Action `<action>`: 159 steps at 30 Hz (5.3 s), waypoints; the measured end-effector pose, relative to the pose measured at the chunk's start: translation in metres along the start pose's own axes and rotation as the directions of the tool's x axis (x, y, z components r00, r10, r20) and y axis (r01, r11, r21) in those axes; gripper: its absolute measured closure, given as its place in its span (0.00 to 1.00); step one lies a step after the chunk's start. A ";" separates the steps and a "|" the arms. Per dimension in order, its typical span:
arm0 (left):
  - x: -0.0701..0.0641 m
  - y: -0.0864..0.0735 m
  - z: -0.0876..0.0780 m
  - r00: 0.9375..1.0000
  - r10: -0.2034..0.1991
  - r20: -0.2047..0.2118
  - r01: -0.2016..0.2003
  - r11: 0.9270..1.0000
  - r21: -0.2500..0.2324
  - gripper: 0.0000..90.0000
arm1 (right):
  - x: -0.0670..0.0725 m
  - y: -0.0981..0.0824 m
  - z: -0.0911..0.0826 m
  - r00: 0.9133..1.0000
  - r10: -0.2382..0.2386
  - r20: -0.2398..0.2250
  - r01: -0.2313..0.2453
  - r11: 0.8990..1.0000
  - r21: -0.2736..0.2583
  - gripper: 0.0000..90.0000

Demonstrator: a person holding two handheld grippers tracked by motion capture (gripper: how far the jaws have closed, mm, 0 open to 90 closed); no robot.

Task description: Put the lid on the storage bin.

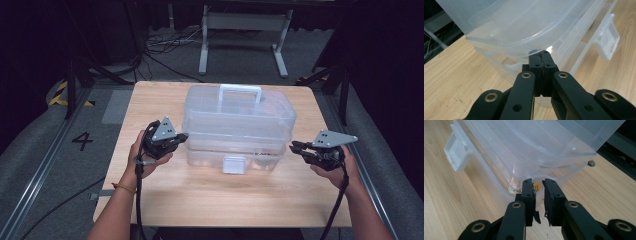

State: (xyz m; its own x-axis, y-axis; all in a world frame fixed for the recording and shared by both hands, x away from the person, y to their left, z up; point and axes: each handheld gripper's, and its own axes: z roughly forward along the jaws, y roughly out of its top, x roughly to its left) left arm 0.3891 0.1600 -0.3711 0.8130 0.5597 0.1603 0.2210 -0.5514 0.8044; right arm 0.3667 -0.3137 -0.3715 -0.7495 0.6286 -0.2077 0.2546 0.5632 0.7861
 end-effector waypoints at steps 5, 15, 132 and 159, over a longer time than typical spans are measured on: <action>-0.001 -0.004 0.002 1.000 0.005 0.003 -0.005 1.000 0.029 1.00 | 0.000 0.000 0.000 1.000 0.001 0.000 -0.001 1.000 0.000 0.88; -0.003 -0.010 0.007 1.000 -0.001 0.010 0.000 0.998 0.055 1.00 | 0.002 0.000 0.002 1.000 -0.004 -0.008 0.004 1.000 0.010 0.87; -0.028 -0.121 -0.018 0.990 -0.041 -0.132 0.076 0.958 0.275 0.21 | 0.000 -0.119 -0.029 0.977 0.140 0.163 -0.165 0.974 0.156 0.30; -0.025 -0.153 -0.024 0.941 -0.309 -0.141 0.332 0.923 0.196 0.17 | -0.011 -0.167 -0.017 0.913 0.374 0.164 -0.393 0.914 0.103 0.21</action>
State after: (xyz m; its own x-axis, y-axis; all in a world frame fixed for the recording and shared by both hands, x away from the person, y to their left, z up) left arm 0.3218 0.2450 -0.4841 0.6208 0.7838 -0.0174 0.5796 -0.4439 0.6834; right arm 0.3217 -0.4239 -0.4904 -0.4887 0.8724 0.0084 0.5900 0.3234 0.7398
